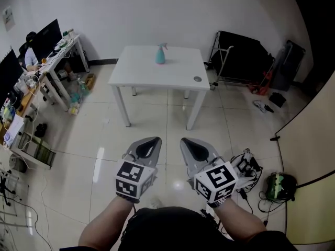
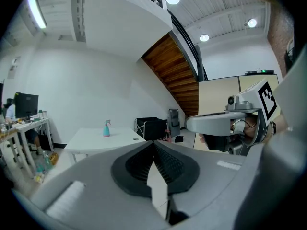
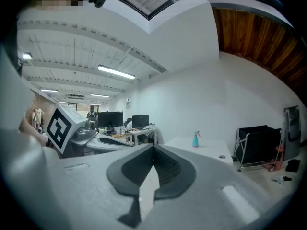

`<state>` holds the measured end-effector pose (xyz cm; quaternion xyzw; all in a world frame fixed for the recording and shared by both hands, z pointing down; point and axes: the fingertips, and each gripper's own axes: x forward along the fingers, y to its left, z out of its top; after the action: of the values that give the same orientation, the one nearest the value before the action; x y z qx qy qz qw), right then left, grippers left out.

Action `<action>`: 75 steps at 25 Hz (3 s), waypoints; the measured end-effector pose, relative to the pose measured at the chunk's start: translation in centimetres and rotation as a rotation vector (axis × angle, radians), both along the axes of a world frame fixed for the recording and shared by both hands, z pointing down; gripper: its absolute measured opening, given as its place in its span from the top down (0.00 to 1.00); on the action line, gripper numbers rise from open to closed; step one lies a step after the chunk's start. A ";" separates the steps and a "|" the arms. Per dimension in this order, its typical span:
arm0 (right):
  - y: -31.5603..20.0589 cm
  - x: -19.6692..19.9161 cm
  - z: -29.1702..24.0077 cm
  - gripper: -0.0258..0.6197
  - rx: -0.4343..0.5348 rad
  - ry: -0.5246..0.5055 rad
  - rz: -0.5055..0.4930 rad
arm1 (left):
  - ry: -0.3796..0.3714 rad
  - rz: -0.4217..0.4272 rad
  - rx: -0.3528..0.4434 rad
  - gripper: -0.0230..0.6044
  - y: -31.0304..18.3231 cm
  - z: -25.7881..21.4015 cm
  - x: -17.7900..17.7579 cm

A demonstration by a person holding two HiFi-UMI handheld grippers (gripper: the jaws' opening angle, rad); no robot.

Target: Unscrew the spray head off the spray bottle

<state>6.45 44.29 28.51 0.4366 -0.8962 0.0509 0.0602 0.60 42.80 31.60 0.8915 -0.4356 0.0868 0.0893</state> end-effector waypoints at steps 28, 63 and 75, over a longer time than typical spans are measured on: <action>-5.6 -5.9 -0.1 0.97 -0.002 0.036 -0.002 | 0.015 0.013 -0.002 0.94 -5.6 0.1 -5.7; -17.4 5.1 1.7 0.97 -0.042 -0.033 -0.124 | -0.080 -0.124 -0.018 0.94 -16.7 1.2 4.4; -19.8 4.1 2.0 0.97 -0.048 -0.002 -0.129 | -0.077 -0.106 -0.017 0.94 -19.3 1.4 3.8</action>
<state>10.56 24.48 30.52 0.3764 -0.9210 0.0690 0.0731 4.38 23.54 33.04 0.8624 -0.4844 0.1198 0.0848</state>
